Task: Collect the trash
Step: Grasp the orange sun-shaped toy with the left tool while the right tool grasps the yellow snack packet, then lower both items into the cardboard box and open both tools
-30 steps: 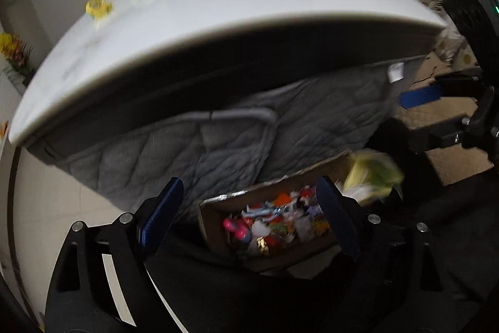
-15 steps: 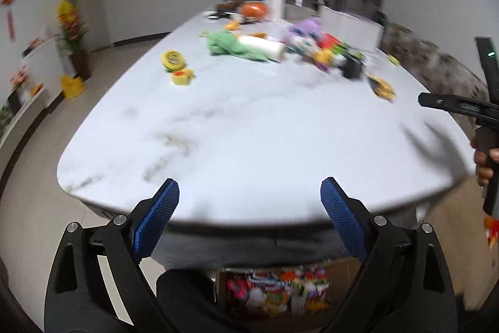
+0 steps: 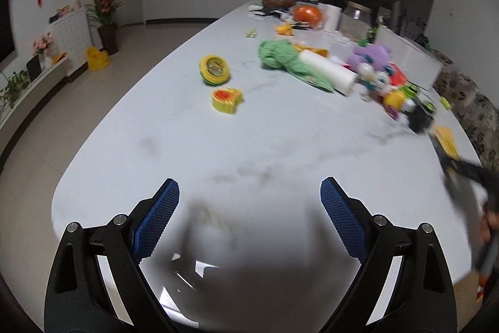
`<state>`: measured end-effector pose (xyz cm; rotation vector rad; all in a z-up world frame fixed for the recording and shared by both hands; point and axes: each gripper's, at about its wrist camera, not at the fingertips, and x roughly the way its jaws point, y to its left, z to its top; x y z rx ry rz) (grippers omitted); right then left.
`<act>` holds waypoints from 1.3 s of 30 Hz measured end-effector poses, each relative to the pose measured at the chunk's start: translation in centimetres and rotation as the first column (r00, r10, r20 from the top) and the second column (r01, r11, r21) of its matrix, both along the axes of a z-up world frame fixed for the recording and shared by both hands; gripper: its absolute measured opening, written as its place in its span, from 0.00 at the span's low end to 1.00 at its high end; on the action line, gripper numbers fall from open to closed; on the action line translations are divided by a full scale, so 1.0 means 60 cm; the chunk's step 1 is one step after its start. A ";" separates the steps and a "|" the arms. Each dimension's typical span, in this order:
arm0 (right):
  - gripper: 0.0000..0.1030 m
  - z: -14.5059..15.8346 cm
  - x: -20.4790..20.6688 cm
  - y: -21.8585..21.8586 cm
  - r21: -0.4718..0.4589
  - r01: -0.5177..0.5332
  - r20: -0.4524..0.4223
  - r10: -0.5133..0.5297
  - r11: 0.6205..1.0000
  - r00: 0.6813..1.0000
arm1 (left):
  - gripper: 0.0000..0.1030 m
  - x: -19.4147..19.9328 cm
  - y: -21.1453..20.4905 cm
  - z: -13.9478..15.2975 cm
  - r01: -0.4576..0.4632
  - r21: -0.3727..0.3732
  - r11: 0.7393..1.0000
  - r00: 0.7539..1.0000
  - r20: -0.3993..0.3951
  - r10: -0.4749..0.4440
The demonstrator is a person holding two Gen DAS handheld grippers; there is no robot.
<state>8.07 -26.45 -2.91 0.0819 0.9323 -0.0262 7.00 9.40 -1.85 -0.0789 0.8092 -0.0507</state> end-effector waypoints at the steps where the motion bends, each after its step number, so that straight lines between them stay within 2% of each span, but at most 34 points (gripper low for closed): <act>1: 0.29 0.000 -0.013 0.000 0.019 -0.013 0.004 0.013 1.000 1.000 | 0.87 0.016 0.005 -0.002 -0.013 -0.005 1.000 1.000 -0.011 0.013; 4: 0.29 0.005 -0.050 0.006 0.047 -0.051 0.016 0.051 0.998 0.999 | 0.87 0.069 0.018 -0.006 -0.056 -0.023 0.998 0.998 -0.038 0.055; 7: 0.29 0.009 -0.082 0.016 0.075 -0.077 0.023 0.076 0.994 0.997 | 0.87 0.127 0.026 -0.015 -0.108 -0.012 0.994 0.993 -0.059 0.107; 9: 0.29 0.007 -0.093 0.022 0.106 -0.097 0.017 0.096 0.990 0.995 | 0.86 0.171 0.032 -0.030 -0.133 -0.011 0.991 0.986 -0.099 0.132; 10: 0.29 0.005 -0.098 0.026 0.113 -0.101 0.014 0.100 0.988 0.995 | 0.79 0.190 0.034 -0.039 -0.131 -0.022 0.991 0.984 -0.122 0.127; 11: 0.29 0.004 -0.101 0.029 0.111 -0.102 0.018 0.100 0.989 0.995 | 0.73 0.204 0.032 -0.043 -0.133 -0.001 0.991 0.984 -0.124 0.131; 12: 0.29 0.003 -0.103 0.034 0.106 -0.109 0.020 0.107 0.988 0.994 | 0.68 0.219 0.024 -0.043 -0.130 0.063 0.990 0.984 -0.118 0.137; 13: 0.29 0.004 -0.107 0.042 0.092 -0.124 0.022 0.122 0.988 0.992 | 0.58 0.225 0.016 -0.041 -0.108 0.097 0.989 0.986 -0.118 0.120; 14: 0.29 0.004 -0.110 0.047 0.087 -0.131 0.024 0.129 0.988 0.991 | 0.36 0.225 0.010 -0.037 -0.078 0.086 0.993 0.990 -0.110 0.087; 15: 0.29 0.003 -0.112 0.050 0.089 -0.137 0.026 0.135 0.987 0.991 | 0.36 0.219 0.001 -0.033 -0.059 0.096 0.994 0.992 -0.105 0.069; 17: 0.29 0.003 -0.116 0.057 0.106 -0.149 0.028 0.146 0.983 0.989 | 0.36 0.199 -0.011 -0.028 -0.037 0.086 0.996 0.994 -0.101 0.046; 21: 0.29 0.015 -0.128 0.066 0.121 -0.167 0.051 0.162 0.978 0.985 | 0.36 0.111 -0.034 -0.008 0.026 -0.020 0.999 0.997 -0.072 -0.028; 22: 0.29 0.023 -0.134 0.070 0.126 -0.179 0.061 0.172 0.976 0.983 | 0.36 0.085 -0.043 -0.002 0.049 -0.023 0.999 0.997 -0.055 -0.050; 26: 0.29 0.049 -0.167 0.087 0.154 -0.247 0.095 0.235 0.957 0.967 | 0.36 -0.030 -0.096 0.021 0.161 0.032 0.986 0.987 0.004 -0.161; 30: 0.29 0.058 -0.207 0.099 0.168 -0.305 0.107 0.290 0.937 0.951 | 0.36 -0.131 -0.149 0.033 0.241 0.134 0.961 0.968 0.031 -0.247; 35: 0.29 0.054 -0.267 0.106 0.157 -0.357 0.101 0.344 0.921 0.933 | 0.36 -0.201 -0.167 0.022 0.270 0.158 0.950 0.963 -0.018 -0.270; 39: 0.29 0.046 -0.322 0.102 0.205 -0.417 0.067 0.412 0.886 0.909 | 0.36 -0.245 -0.160 0.009 0.281 0.165 0.946 0.959 -0.079 -0.271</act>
